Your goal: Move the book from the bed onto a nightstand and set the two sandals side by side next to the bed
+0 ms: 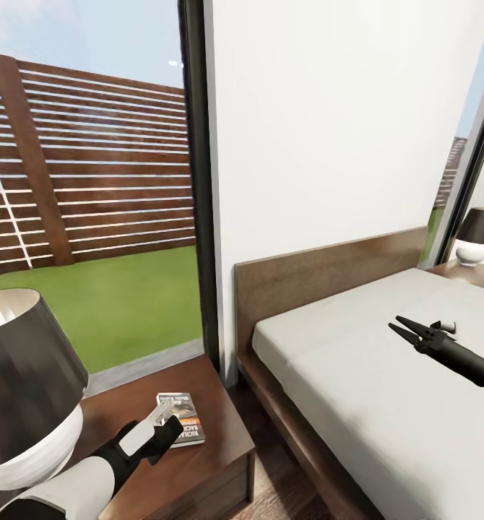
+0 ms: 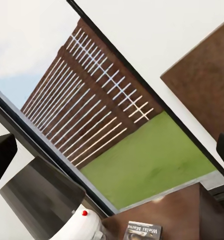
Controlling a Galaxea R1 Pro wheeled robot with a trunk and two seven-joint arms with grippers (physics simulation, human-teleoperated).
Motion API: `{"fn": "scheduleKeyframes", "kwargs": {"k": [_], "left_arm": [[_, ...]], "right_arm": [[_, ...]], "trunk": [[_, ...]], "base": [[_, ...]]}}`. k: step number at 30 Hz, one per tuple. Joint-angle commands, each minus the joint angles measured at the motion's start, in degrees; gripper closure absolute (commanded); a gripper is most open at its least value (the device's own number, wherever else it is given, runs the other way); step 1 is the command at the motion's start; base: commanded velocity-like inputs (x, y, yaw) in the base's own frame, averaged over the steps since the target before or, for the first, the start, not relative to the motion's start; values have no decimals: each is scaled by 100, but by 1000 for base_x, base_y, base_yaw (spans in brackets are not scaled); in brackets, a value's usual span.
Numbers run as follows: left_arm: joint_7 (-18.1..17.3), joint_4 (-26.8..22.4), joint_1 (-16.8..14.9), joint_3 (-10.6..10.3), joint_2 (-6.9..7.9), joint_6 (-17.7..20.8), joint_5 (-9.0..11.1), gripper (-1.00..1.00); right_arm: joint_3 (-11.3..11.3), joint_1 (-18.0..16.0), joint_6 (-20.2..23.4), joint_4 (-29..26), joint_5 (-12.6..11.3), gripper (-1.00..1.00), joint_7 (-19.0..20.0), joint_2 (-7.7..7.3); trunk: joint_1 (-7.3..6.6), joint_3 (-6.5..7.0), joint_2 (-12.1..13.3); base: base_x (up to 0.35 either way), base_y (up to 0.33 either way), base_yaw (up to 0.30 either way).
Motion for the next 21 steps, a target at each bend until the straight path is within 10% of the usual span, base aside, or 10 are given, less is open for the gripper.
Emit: {"fn": "scheduleKeyframes", "kwargs": {"k": [1,21], "left_arm": [[43,-17,-1,-40,5,16,53,100],[4,-25,-1,-46,13,21,53,100]], "right_arm": [[48,-6,60,3,-60,-100,13,-6],[48,-6,60,3,-60,-100,13,-6]], "trunk": [[-1,-6,-3],[-1,-6,-3]], "base": [[0,0,0],[0,0,0]]}}
